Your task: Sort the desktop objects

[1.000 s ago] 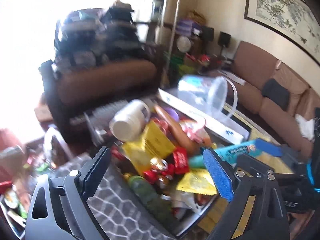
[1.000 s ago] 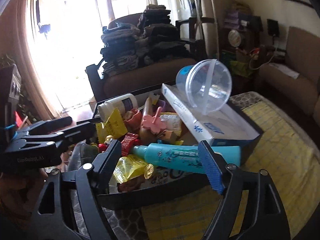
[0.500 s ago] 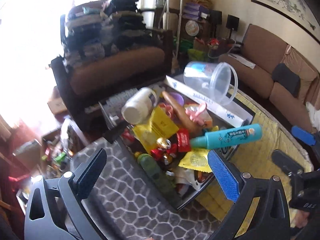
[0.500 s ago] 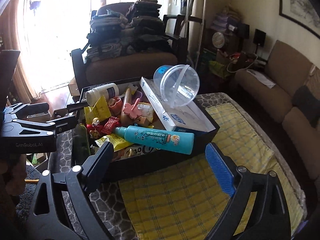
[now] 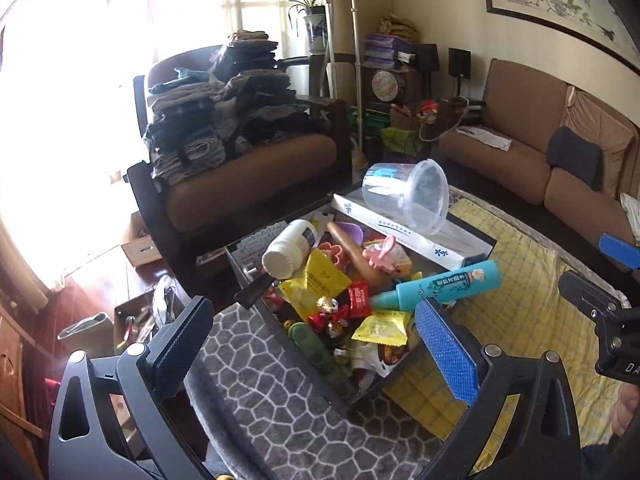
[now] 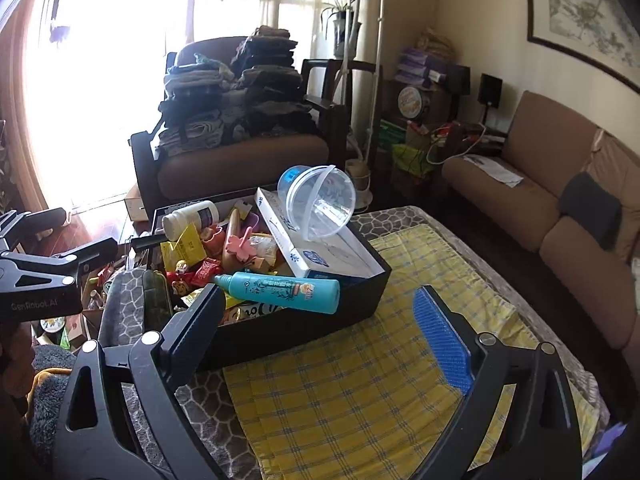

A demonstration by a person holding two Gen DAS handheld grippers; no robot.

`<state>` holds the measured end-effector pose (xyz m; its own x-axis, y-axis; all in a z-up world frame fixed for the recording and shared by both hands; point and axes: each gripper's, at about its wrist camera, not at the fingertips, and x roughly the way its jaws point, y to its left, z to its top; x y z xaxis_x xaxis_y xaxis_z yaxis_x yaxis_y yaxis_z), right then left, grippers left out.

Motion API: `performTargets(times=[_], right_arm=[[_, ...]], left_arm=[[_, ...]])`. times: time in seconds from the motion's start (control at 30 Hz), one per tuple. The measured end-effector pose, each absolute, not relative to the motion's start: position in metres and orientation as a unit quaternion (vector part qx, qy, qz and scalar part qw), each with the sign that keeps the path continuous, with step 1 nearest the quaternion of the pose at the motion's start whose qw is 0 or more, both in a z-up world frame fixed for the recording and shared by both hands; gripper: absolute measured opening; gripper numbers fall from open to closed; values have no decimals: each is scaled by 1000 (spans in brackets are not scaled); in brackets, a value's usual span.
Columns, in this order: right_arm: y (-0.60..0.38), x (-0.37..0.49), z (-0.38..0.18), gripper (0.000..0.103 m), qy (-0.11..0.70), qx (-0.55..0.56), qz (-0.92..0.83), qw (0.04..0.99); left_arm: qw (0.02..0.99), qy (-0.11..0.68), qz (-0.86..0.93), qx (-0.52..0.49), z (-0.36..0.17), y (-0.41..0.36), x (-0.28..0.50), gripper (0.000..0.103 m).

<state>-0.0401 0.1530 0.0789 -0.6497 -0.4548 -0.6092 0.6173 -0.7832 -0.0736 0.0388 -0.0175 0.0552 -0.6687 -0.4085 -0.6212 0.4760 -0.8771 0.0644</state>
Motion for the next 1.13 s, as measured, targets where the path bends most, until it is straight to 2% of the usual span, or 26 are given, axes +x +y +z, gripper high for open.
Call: performTargets(times=[1.13], right_arm=[[147,-45,68,95,162,310,-890,291]], left_arm=[[222,39,-914,337,51,-9,33,103]])
